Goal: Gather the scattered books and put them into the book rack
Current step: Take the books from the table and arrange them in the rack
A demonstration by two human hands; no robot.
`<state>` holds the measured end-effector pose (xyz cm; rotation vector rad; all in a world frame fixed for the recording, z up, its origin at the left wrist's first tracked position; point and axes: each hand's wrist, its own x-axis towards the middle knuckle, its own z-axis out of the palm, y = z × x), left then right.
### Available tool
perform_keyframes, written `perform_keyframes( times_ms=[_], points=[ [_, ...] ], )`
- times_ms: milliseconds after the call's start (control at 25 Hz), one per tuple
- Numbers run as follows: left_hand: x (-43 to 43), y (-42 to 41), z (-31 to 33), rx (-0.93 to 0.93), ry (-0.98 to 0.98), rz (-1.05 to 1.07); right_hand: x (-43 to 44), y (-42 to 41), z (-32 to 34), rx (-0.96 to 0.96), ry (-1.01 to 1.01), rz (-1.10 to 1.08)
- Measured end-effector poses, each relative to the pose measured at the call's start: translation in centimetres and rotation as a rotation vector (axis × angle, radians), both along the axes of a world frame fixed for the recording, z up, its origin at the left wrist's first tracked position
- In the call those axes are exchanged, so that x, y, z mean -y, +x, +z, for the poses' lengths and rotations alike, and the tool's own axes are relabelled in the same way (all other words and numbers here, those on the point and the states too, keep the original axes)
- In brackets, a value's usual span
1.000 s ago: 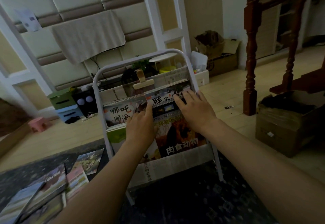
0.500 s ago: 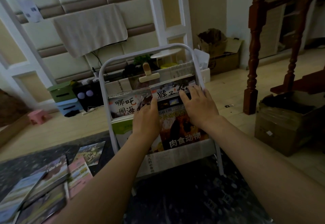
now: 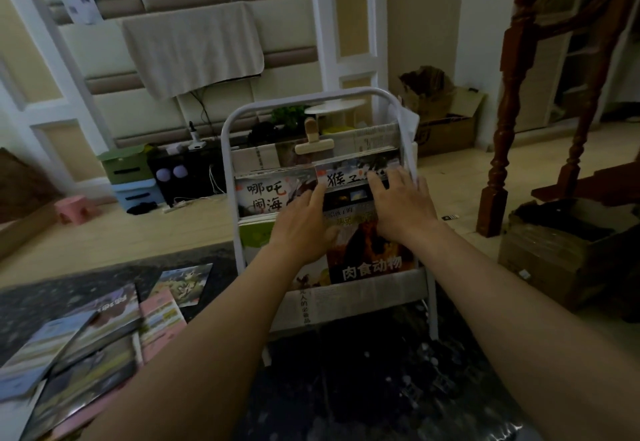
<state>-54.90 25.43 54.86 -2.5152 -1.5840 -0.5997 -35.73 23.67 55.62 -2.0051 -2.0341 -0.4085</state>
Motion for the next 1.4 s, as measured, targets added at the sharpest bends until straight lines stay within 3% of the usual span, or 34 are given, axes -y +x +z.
perform_keyframes(
  times_ms=[240, 440, 760, 1040, 1200, 1400],
  points=[
    [2.9, -8.3, 2.0, 0.1, 0.193, -0.063, 1.3, -11.4, 1.6, -0.191, 0.175, 0.317],
    [4.7, -20.6, 0.4, 0.125, 0.134, 0.238, 2.5, -24.3, 1.1, -0.349, 0.069, 0.627],
    [9.5, -37.9, -10.1, 0.092, -0.233, 0.591, 2.8, -39.2, -7.5, -0.226, -0.318, 0.693],
    [10.6, -44.1, -18.8, 0.098, -0.5, 0.621, 2.1, -46.2, -17.1, -0.045, -0.59, 0.677],
    [9.7, -45.7, -22.5, 0.041, -0.576, 0.62, 1.1, -48.5, -20.9, 0.086, -0.625, 0.731],
    [9.5, -46.0, -24.2, -0.057, -0.487, 0.582, 1.1, -48.9, -24.4, 0.119, -0.571, 0.735]
  ],
)
